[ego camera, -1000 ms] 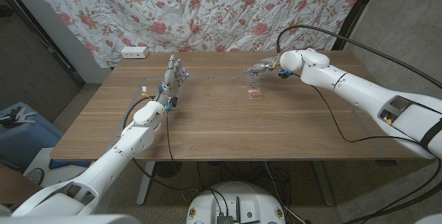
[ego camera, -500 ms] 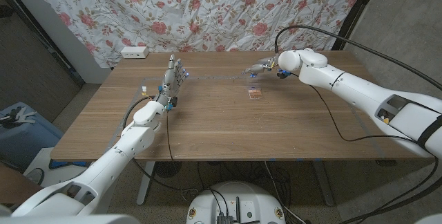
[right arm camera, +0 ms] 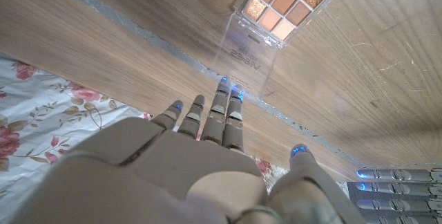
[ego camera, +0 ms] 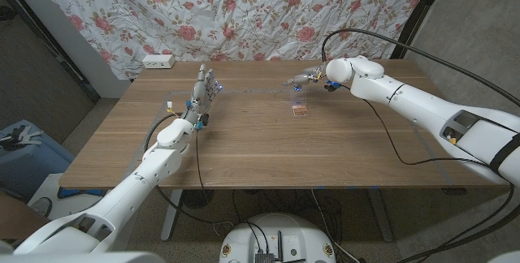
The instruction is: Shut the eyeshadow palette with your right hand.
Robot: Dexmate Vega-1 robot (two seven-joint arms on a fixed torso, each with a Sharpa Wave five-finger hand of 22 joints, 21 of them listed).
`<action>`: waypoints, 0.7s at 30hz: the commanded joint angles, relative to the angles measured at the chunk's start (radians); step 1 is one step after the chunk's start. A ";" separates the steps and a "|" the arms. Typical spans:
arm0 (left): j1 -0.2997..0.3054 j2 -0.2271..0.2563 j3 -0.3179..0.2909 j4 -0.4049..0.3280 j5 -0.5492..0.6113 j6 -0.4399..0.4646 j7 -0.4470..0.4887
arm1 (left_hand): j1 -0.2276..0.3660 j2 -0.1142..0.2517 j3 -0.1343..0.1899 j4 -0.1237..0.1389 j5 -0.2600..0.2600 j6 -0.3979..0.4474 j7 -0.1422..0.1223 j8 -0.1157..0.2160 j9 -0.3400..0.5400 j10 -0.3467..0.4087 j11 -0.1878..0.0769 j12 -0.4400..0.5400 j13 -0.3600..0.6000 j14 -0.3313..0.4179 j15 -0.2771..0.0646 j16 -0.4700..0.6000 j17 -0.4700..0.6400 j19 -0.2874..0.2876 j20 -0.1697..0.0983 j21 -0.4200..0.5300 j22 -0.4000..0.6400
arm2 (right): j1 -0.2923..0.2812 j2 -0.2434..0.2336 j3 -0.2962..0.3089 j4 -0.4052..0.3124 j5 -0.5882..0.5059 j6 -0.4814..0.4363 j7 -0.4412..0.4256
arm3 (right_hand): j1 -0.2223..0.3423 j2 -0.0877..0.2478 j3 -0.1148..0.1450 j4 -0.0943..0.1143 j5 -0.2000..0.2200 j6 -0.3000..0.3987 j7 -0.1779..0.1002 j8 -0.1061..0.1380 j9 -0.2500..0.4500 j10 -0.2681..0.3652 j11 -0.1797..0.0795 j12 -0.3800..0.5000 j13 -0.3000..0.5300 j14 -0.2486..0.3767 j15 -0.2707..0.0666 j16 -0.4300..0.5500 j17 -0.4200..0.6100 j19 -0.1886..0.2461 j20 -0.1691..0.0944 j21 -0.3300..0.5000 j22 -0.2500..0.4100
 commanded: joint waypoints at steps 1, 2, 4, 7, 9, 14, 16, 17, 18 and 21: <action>0.000 0.000 0.000 0.001 0.000 0.000 0.000 | -0.001 0.003 0.004 0.003 0.002 0.000 -0.009 0.006 0.003 0.001 -0.007 0.005 0.003 -0.010 -0.071 0.008 0.003 0.008 -0.011 0.006 0.004 | -0.006 -0.009 0.007 -0.023 -0.005 -0.003 -0.006 | 0.005 0.027 -0.002 0.005 0.005 0.013 -0.002 0.012 0.005 0.016 0.000 0.010 0.005 0.009 -0.002 0.011 0.003 0.005 0.003 0.004 0.005; -0.001 0.000 0.000 0.001 0.000 0.000 0.000 | -0.001 0.003 0.005 0.003 0.002 0.000 -0.009 0.006 0.003 0.001 -0.007 0.005 0.003 -0.010 -0.071 0.008 0.003 0.008 -0.011 0.006 0.004 | -0.008 -0.010 0.008 -0.028 -0.005 -0.007 -0.006 | 0.005 0.027 -0.002 0.005 0.005 0.016 -0.002 0.013 0.006 0.017 0.000 0.010 0.006 0.011 -0.004 0.012 0.003 0.006 0.003 0.005 0.005; -0.001 0.000 0.000 0.001 0.000 0.000 0.000 | -0.001 0.003 0.005 0.003 0.002 0.000 -0.009 0.006 0.003 0.001 -0.006 0.005 0.003 -0.010 -0.071 0.008 0.003 0.008 -0.011 0.006 0.004 | -0.011 -0.013 0.011 -0.035 -0.005 -0.009 -0.007 | 0.006 0.028 -0.002 0.005 0.005 0.017 -0.002 0.014 0.007 0.020 -0.001 0.011 0.007 0.013 -0.004 0.013 0.003 0.006 0.003 0.005 0.005; -0.001 0.000 0.000 0.001 0.000 0.000 0.000 | -0.001 0.003 0.005 0.003 0.002 0.000 -0.009 0.006 0.003 0.001 -0.006 0.005 0.003 -0.010 -0.071 0.008 0.003 0.008 -0.010 0.007 0.004 | -0.016 -0.017 0.015 -0.044 -0.008 -0.015 -0.010 | 0.006 0.028 -0.002 0.006 0.005 0.023 -0.002 0.017 0.009 0.026 -0.003 0.013 0.009 0.016 -0.006 0.014 0.004 0.006 0.003 0.005 0.005; -0.001 0.000 0.000 0.001 0.000 0.000 0.000 | -0.001 0.003 0.005 0.003 0.002 0.000 -0.009 0.006 0.003 0.001 -0.006 0.005 0.003 -0.010 -0.070 0.008 0.003 0.008 -0.009 0.006 0.004 | -0.018 -0.019 0.017 -0.049 -0.008 -0.016 -0.012 | 0.007 0.028 -0.002 0.006 0.006 0.031 0.000 0.021 0.011 0.034 -0.005 0.016 0.012 0.021 -0.005 0.017 0.004 0.007 0.002 0.005 0.005; 0.000 -0.001 0.000 0.001 0.001 0.000 0.001 | -0.001 0.003 0.005 0.003 0.002 0.001 -0.009 0.006 0.003 0.000 -0.007 0.005 0.003 -0.010 -0.071 0.008 0.003 0.008 -0.009 0.007 0.004 | -0.023 -0.023 0.021 -0.059 -0.009 -0.016 -0.012 | 0.010 0.029 -0.001 0.006 0.006 0.048 -0.004 0.031 0.017 0.060 -0.005 0.025 0.019 0.038 -0.009 0.025 0.005 0.008 0.002 0.005 0.005; 0.000 -0.001 0.000 0.001 0.001 0.000 0.001 | -0.001 0.003 0.005 0.003 0.002 0.001 -0.009 0.006 0.003 0.000 -0.007 0.005 0.003 -0.010 -0.071 0.007 0.003 0.008 -0.009 0.007 0.004 | -0.024 -0.025 0.021 -0.061 -0.010 -0.016 -0.011 | 0.011 0.029 -0.001 0.006 0.006 0.058 -0.005 0.036 0.018 0.067 -0.006 0.027 0.022 0.039 -0.010 0.025 0.005 0.008 0.003 0.005 0.005; 0.000 0.000 0.000 0.000 0.001 0.000 0.001 | -0.001 0.003 0.005 0.003 0.002 0.001 -0.009 0.006 0.003 0.000 -0.008 0.005 0.003 -0.010 -0.071 0.007 0.003 0.008 -0.010 0.006 0.004 | -0.024 -0.025 0.022 -0.062 -0.010 -0.016 -0.011 | 0.011 0.029 -0.001 0.006 0.006 0.062 -0.006 0.038 0.019 0.068 -0.005 0.027 0.022 0.039 -0.010 0.026 0.006 0.008 0.002 0.005 0.005; 0.000 0.000 0.000 0.001 0.000 0.000 0.000 | -0.001 0.003 0.005 0.003 0.002 0.001 -0.009 0.006 0.003 0.000 -0.007 0.005 0.003 -0.010 -0.071 0.007 0.003 0.008 -0.010 0.007 0.004 | -0.025 -0.025 0.022 -0.064 -0.011 -0.021 -0.009 | 0.011 0.029 -0.001 0.006 0.006 0.064 -0.005 0.039 0.019 0.071 -0.006 0.028 0.023 0.039 -0.010 0.026 0.006 0.008 0.002 0.005 0.005; 0.000 0.000 0.000 0.001 0.000 0.000 0.000 | -0.001 0.003 0.005 0.003 0.002 0.001 -0.009 0.006 0.003 0.000 -0.008 0.005 0.003 -0.010 -0.071 0.007 0.003 0.008 -0.010 0.006 0.004 | -0.029 -0.028 0.025 -0.071 -0.011 -0.018 -0.011 | 0.012 0.029 -0.001 0.005 0.006 0.068 -0.007 0.042 0.021 0.077 -0.006 0.030 0.025 0.042 -0.010 0.027 0.006 0.008 0.002 0.005 0.005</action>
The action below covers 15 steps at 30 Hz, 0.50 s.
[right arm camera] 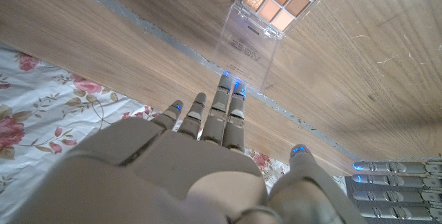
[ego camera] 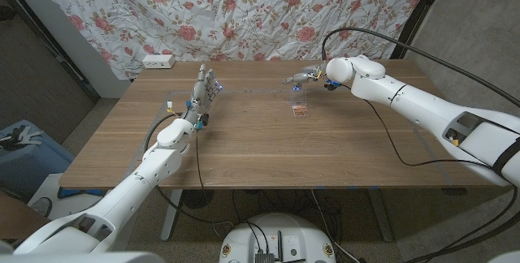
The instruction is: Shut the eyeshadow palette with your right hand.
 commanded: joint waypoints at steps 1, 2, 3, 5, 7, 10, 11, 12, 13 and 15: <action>0.000 0.000 0.000 0.000 0.000 0.000 0.000 | -0.001 0.003 0.001 -0.001 0.002 0.001 -0.009 0.006 0.003 0.000 -0.008 0.005 0.003 -0.010 -0.071 0.008 0.003 0.008 -0.010 0.006 0.004 | -0.019 -0.017 0.016 -0.041 -0.003 -0.007 -0.001 | 0.002 0.018 0.002 0.003 0.006 0.016 0.000 0.013 0.005 0.017 -0.003 0.008 0.007 0.008 -0.001 0.005 0.004 0.008 0.002 0.005 0.005; 0.000 0.000 0.000 0.000 0.000 0.000 0.001 | -0.001 0.003 0.001 -0.001 0.002 0.001 -0.009 0.006 0.003 0.000 -0.007 0.005 0.003 -0.010 -0.070 0.008 0.003 0.008 -0.010 0.006 0.004 | -0.021 -0.019 0.016 -0.045 -0.005 -0.011 0.000 | 0.002 0.018 0.002 0.002 0.006 0.021 -0.002 0.015 0.006 0.021 -0.005 0.009 0.008 0.009 0.000 0.005 0.004 0.008 0.002 0.004 0.005; 0.000 0.000 0.000 0.000 0.001 0.000 0.001 | -0.001 0.003 0.001 -0.001 0.002 0.001 -0.009 0.006 0.003 0.000 -0.007 0.005 0.003 -0.010 -0.071 0.008 0.003 0.008 -0.010 0.006 0.004 | -0.022 -0.021 0.018 -0.048 -0.003 -0.006 -0.001 | 0.003 0.018 0.002 0.002 0.006 0.024 -0.002 0.017 0.007 0.025 -0.008 0.010 0.009 0.009 -0.001 0.005 0.005 0.009 0.002 0.005 0.005; 0.000 0.000 0.000 0.000 0.000 0.000 0.001 | -0.001 0.002 0.001 -0.001 0.002 0.001 -0.009 0.006 0.003 0.000 -0.007 0.005 0.003 -0.010 -0.071 0.008 0.003 0.008 -0.010 0.006 0.004 | -0.027 -0.024 0.020 -0.058 -0.007 -0.016 0.000 | 0.003 0.019 0.002 0.002 0.007 0.025 -0.002 0.018 0.008 0.031 -0.008 0.012 0.010 0.011 -0.001 0.006 0.005 0.009 0.002 0.005 0.005; 0.000 0.000 0.000 0.000 0.000 0.000 0.001 | -0.001 0.002 0.002 -0.001 0.002 0.001 -0.009 0.006 0.003 0.000 -0.006 0.005 0.003 -0.010 -0.071 0.008 0.003 0.008 -0.011 0.007 0.004 | -0.033 -0.030 0.021 -0.073 -0.014 -0.023 -0.003 | 0.004 0.019 0.002 0.002 0.007 0.026 -0.002 0.019 0.008 0.031 -0.009 0.012 0.011 0.013 -0.002 0.007 0.005 0.009 0.002 0.005 0.005; 0.000 0.000 0.000 0.000 0.000 0.000 0.001 | -0.001 0.002 0.002 -0.001 0.002 0.001 -0.009 0.006 0.003 0.000 -0.008 0.005 0.003 -0.009 -0.071 0.008 0.003 0.008 -0.010 0.006 0.004 | -0.041 -0.037 0.026 -0.091 -0.016 -0.027 -0.004 | 0.005 0.019 0.003 0.001 0.007 0.027 -0.003 0.020 0.009 0.032 -0.008 0.012 0.013 0.015 -0.002 0.008 0.005 0.010 0.002 0.005 0.004; 0.000 0.000 0.000 0.000 0.000 0.000 0.001 | -0.001 0.002 0.002 -0.001 0.002 0.001 -0.009 0.006 0.003 0.000 -0.008 0.005 0.003 -0.009 -0.071 0.008 0.003 0.008 -0.010 0.007 0.004 | -0.044 -0.040 0.027 -0.099 -0.019 -0.032 -0.004 | 0.005 0.019 0.003 0.001 0.007 0.026 -0.004 0.020 0.009 0.032 -0.008 0.012 0.013 0.015 -0.002 0.008 0.005 0.010 0.003 0.005 0.004; 0.000 0.000 0.000 0.000 0.000 0.000 0.001 | -0.001 0.002 0.002 -0.001 0.002 0.001 -0.009 0.006 0.003 0.000 -0.008 0.005 0.003 -0.009 -0.071 0.008 0.003 0.008 -0.010 0.007 0.004 | -0.047 -0.042 0.029 -0.106 -0.020 -0.037 -0.001 | 0.005 0.019 0.003 0.001 0.007 0.026 -0.004 0.021 0.010 0.032 -0.009 0.011 0.014 0.015 -0.002 0.008 0.005 0.010 0.002 0.005 0.004; 0.000 0.000 0.000 0.000 0.000 0.000 0.001 | -0.001 0.002 0.002 -0.001 0.002 0.001 -0.009 0.006 0.003 0.000 -0.008 0.005 0.003 -0.010 -0.070 0.007 0.003 0.008 -0.010 0.007 0.004 | -0.051 -0.044 0.032 -0.111 -0.019 -0.037 -0.003 | 0.006 0.020 0.003 0.001 0.007 0.026 -0.005 0.021 0.010 0.033 -0.010 0.012 0.015 0.015 -0.003 0.008 0.005 0.010 0.002 0.005 0.004; 0.000 0.000 0.000 0.001 0.000 0.000 0.001 | -0.001 0.002 0.002 -0.001 0.002 0.001 -0.009 0.006 0.003 0.001 -0.008 0.005 0.003 -0.010 -0.070 0.007 0.003 0.008 -0.011 0.007 0.004 | -0.056 -0.049 0.035 -0.124 -0.024 -0.045 -0.003 | 0.006 0.020 0.004 0.001 0.007 0.027 -0.005 0.022 0.011 0.033 -0.010 0.011 0.016 0.015 -0.003 0.009 0.005 0.012 0.001 0.006 0.004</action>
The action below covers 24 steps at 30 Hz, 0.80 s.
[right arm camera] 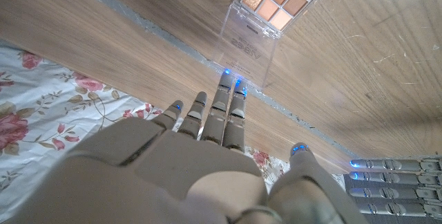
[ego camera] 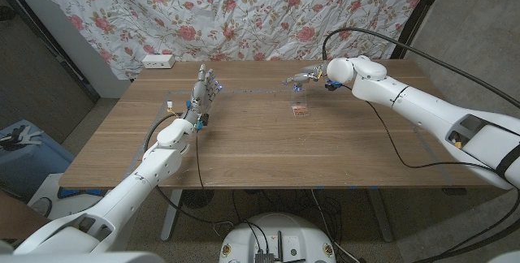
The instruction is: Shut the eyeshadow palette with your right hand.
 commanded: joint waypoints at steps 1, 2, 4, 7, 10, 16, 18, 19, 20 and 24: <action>0.000 0.000 0.000 0.000 0.000 0.000 0.001 | -0.001 0.002 0.002 -0.001 0.002 0.001 -0.009 0.006 0.003 0.001 -0.007 0.005 0.003 -0.010 -0.070 0.007 0.003 0.009 -0.009 0.007 0.004 | -0.047 -0.041 0.026 -0.103 -0.016 -0.031 -0.001 | 0.007 0.020 0.004 0.000 0.007 0.016 -0.001 0.007 0.005 0.009 0.001 0.004 0.007 0.012 0.001 0.009 0.006 0.008 -0.002 0.006 0.004; 0.000 0.000 0.000 0.001 0.000 0.000 0.000 | -0.001 0.002 0.002 0.000 0.002 0.001 -0.009 0.006 0.003 0.000 -0.008 0.005 0.003 -0.010 -0.070 0.008 0.003 0.009 -0.010 0.007 0.004 | -0.051 -0.043 0.029 -0.108 -0.016 -0.032 -0.003 | 0.007 0.021 0.004 0.000 0.007 0.016 0.000 0.008 0.005 0.009 0.001 0.004 0.008 0.012 0.001 0.009 0.006 0.008 -0.002 0.006 0.004; 0.000 0.000 0.000 0.001 0.000 0.000 0.000 | -0.001 0.002 0.002 0.000 0.002 0.001 -0.009 0.006 0.003 0.000 -0.007 0.005 0.003 -0.010 -0.070 0.008 0.003 0.009 -0.009 0.007 0.004 | -0.057 -0.048 0.032 -0.117 -0.018 -0.035 -0.003 | 0.008 0.021 0.005 0.000 0.007 0.016 -0.001 0.008 0.006 0.009 0.000 0.003 0.008 0.012 0.000 0.009 0.006 0.009 -0.002 0.006 0.004; 0.000 0.000 0.000 0.001 0.000 0.000 0.000 | -0.001 0.002 0.002 0.000 0.002 0.001 -0.009 0.006 0.003 0.000 -0.007 0.005 0.003 -0.010 -0.071 0.007 0.003 0.008 -0.009 0.007 0.004 | -0.067 -0.055 0.036 -0.133 -0.021 -0.042 -0.003 | 0.009 0.022 0.006 -0.001 0.008 0.016 -0.002 0.009 0.007 0.009 0.001 0.003 0.010 0.013 0.001 0.010 0.006 0.009 -0.002 0.006 0.004; 0.000 0.000 0.000 0.001 0.001 0.000 0.000 | -0.001 0.002 0.003 0.000 0.002 0.001 -0.009 0.006 0.003 0.000 -0.006 0.005 0.003 -0.010 -0.071 0.007 0.003 0.008 -0.010 0.006 0.004 | -0.078 -0.061 0.044 -0.149 -0.020 -0.051 -0.004 | 0.010 0.023 0.006 -0.001 0.008 0.018 -0.003 0.010 0.008 0.009 -0.002 0.002 0.011 0.013 0.000 0.010 0.006 0.010 -0.002 0.006 0.004; 0.000 0.000 0.000 0.001 0.000 0.000 -0.001 | -0.001 0.002 0.003 0.000 0.002 0.001 -0.009 0.006 0.003 0.000 -0.008 0.005 0.003 -0.011 -0.070 0.007 0.003 0.008 -0.010 0.006 0.004 | -0.106 -0.079 0.060 -0.190 -0.027 -0.065 -0.023 | 0.013 0.025 0.008 -0.003 0.008 0.018 -0.004 0.012 0.009 0.008 -0.005 0.000 0.014 0.013 0.000 0.011 0.006 0.011 -0.002 0.006 0.004; 0.000 0.000 0.000 0.001 0.000 0.000 0.000 | -0.001 0.002 0.003 0.000 0.002 0.001 -0.009 0.006 0.003 0.000 -0.008 0.005 0.003 -0.011 -0.071 0.007 0.003 0.008 -0.010 0.006 0.004 | -0.115 -0.084 0.064 -0.203 -0.031 -0.071 -0.028 | 0.014 0.025 0.009 -0.004 0.008 0.018 -0.005 0.013 0.010 0.006 -0.004 -0.001 0.015 0.013 0.000 0.011 0.006 0.011 -0.002 0.006 0.004; 0.000 0.000 0.000 0.001 0.000 0.000 0.001 | -0.001 0.002 0.003 0.000 0.002 0.001 -0.009 0.006 0.003 0.000 -0.008 0.005 0.003 -0.011 -0.071 0.007 0.003 0.008 -0.010 0.006 0.004 | -0.119 -0.087 0.067 -0.208 -0.030 -0.069 -0.031 | 0.015 0.026 0.010 -0.004 0.008 0.017 -0.005 0.013 0.010 0.006 -0.005 -0.001 0.016 0.012 0.001 0.011 0.006 0.012 -0.002 0.006 0.004; 0.000 0.000 0.000 0.000 0.000 0.000 0.001 | -0.001 0.002 0.003 0.000 0.002 0.001 -0.009 0.006 0.003 0.000 -0.007 0.005 0.003 -0.011 -0.071 0.007 0.003 0.008 -0.009 0.006 0.004 | -0.124 -0.090 0.069 -0.215 -0.032 -0.073 -0.032 | 0.016 0.026 0.010 -0.005 0.008 0.017 -0.006 0.013 0.011 0.004 -0.006 -0.002 0.016 0.012 0.001 0.011 0.006 0.012 -0.002 0.006 0.004; 0.000 0.000 0.000 0.000 0.000 0.000 0.001 | -0.001 0.002 0.003 0.000 0.002 0.001 -0.009 0.006 0.003 -0.001 -0.007 0.005 0.003 -0.010 -0.071 0.007 0.003 0.008 -0.010 0.006 0.004 | -0.149 -0.102 0.082 -0.244 -0.037 -0.091 -0.047 | 0.018 0.027 0.012 -0.006 0.008 0.012 -0.009 0.012 0.011 0.001 -0.011 -0.005 0.018 0.012 0.001 0.011 0.006 0.015 -0.002 0.007 0.004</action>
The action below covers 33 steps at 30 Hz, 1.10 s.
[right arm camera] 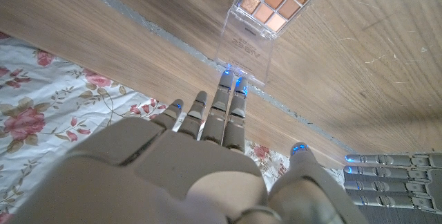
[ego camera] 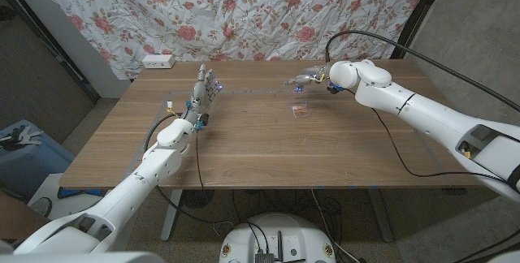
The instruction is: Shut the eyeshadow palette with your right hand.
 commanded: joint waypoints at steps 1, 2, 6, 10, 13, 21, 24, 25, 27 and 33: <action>0.001 0.000 0.000 -0.002 0.000 0.000 0.001 | -0.001 0.002 0.003 0.000 0.002 0.001 -0.009 0.006 0.003 -0.001 -0.007 0.005 0.003 -0.010 -0.071 0.008 0.003 0.008 -0.010 0.006 0.004 | -0.057 -0.033 0.030 -0.078 -0.013 -0.037 -0.029 | 0.008 0.017 0.009 -0.004 0.008 0.001 -0.008 0.006 0.004 -0.001 -0.009 -0.005 0.004 0.006 0.003 0.003 0.001 0.008 0.005 0.007 0.004; 0.001 0.000 0.000 -0.002 0.000 0.000 0.001 | -0.001 0.002 0.003 0.000 0.002 0.001 -0.009 0.006 0.003 -0.001 -0.007 0.005 0.003 -0.010 -0.071 0.008 0.003 0.008 -0.010 0.006 0.004 | -0.062 -0.036 0.032 -0.084 -0.015 -0.039 -0.030 | 0.008 0.017 0.010 -0.004 0.008 0.000 -0.008 0.006 0.004 -0.002 -0.011 -0.006 0.005 0.005 0.002 0.003 0.001 0.009 0.004 0.007 0.004; 0.001 0.000 0.000 -0.002 0.000 0.000 0.001 | -0.001 0.001 0.004 0.000 0.002 0.001 -0.009 0.006 0.003 0.000 -0.008 0.005 0.003 -0.010 -0.071 0.008 0.003 0.008 -0.010 0.006 0.004 | -0.081 -0.044 0.042 -0.106 -0.019 -0.052 -0.039 | 0.011 0.017 0.011 -0.006 0.008 -0.002 -0.011 0.006 0.004 -0.009 -0.010 -0.011 0.007 0.001 0.002 0.001 0.001 0.010 0.003 0.007 0.004; 0.000 0.000 0.000 -0.001 0.000 0.000 0.000 | -0.001 0.001 0.004 0.000 0.002 0.001 -0.009 0.006 0.003 0.000 -0.007 0.005 0.003 -0.010 -0.071 0.008 0.003 0.008 -0.010 0.007 0.004 | -0.102 -0.053 0.052 -0.130 -0.021 -0.062 -0.053 | 0.013 0.017 0.013 -0.008 0.008 -0.016 -0.017 0.000 0.003 -0.020 -0.012 -0.017 0.009 -0.003 0.006 0.000 0.001 0.010 0.004 0.007 0.004; 0.000 0.000 0.000 0.000 0.000 0.000 -0.001 | -0.001 0.001 0.004 0.000 0.002 0.000 -0.009 0.006 0.003 0.000 -0.007 0.005 0.003 -0.010 -0.071 0.008 0.003 0.008 -0.010 0.006 0.004 | -0.110 -0.057 0.055 -0.140 -0.024 -0.070 -0.051 | 0.013 0.017 0.013 -0.009 0.008 -0.019 -0.019 -0.002 0.003 -0.022 -0.012 -0.018 0.010 -0.006 0.005 -0.001 0.001 0.011 0.004 0.006 0.004; 0.000 0.000 0.000 0.000 0.000 0.000 -0.001 | -0.001 0.001 0.004 0.000 0.002 0.000 -0.009 0.006 0.003 -0.001 -0.007 0.005 0.003 -0.010 -0.071 0.007 0.003 0.008 -0.010 0.006 0.004 | -0.130 -0.066 0.064 -0.164 -0.029 -0.084 -0.052 | 0.013 0.017 0.014 -0.011 0.007 -0.025 -0.021 -0.005 0.001 -0.028 -0.015 -0.023 0.013 -0.009 0.007 -0.002 0.001 0.011 0.005 0.006 0.004; 0.000 0.000 0.000 0.000 0.000 0.000 -0.001 | -0.001 0.001 0.005 0.000 0.002 0.000 -0.009 0.006 0.003 0.000 -0.007 0.005 0.003 -0.010 -0.071 0.007 0.003 0.008 -0.011 0.006 0.004 | -0.141 -0.067 0.069 -0.170 -0.030 -0.086 -0.065 | 0.013 0.017 0.015 -0.012 0.007 -0.027 -0.020 -0.006 0.001 -0.029 -0.016 -0.024 0.014 -0.009 0.005 -0.001 0.002 0.011 0.005 0.006 0.004; 0.000 0.000 0.000 0.000 0.000 0.000 -0.001 | -0.001 0.001 0.005 0.000 0.002 0.000 -0.009 0.006 0.003 0.000 -0.006 0.005 0.003 -0.010 -0.071 0.007 0.003 0.008 -0.011 0.006 0.004 | -0.141 -0.067 0.070 -0.170 -0.030 -0.087 -0.065 | 0.013 0.017 0.015 -0.012 0.007 -0.027 -0.020 -0.006 0.001 -0.028 -0.017 -0.024 0.014 -0.009 0.006 -0.001 0.002 0.011 0.005 0.006 0.004; 0.000 0.000 0.000 -0.001 0.000 0.000 0.000 | -0.001 0.001 0.005 0.000 0.002 0.000 -0.009 0.006 0.003 0.000 -0.006 0.005 0.003 -0.010 -0.071 0.007 0.003 0.008 -0.010 0.006 0.004 | -0.140 -0.067 0.070 -0.168 -0.029 -0.082 -0.063 | 0.013 0.016 0.015 -0.012 0.007 -0.027 -0.020 -0.006 0.001 -0.027 -0.016 -0.024 0.014 -0.009 0.006 -0.001 0.002 0.011 0.005 0.006 0.004; 0.001 0.000 0.000 -0.001 0.000 0.000 0.000 | -0.001 0.001 0.005 0.000 0.002 0.000 -0.009 0.006 0.003 0.000 -0.008 0.005 0.003 -0.010 -0.071 0.008 0.003 0.008 -0.010 0.006 0.004 | -0.135 -0.064 0.066 -0.163 -0.032 -0.077 -0.053 | 0.014 0.016 0.015 -0.013 0.007 -0.025 -0.022 -0.006 0.000 -0.026 -0.016 -0.025 0.016 -0.008 0.006 -0.001 0.002 0.011 0.005 0.006 0.004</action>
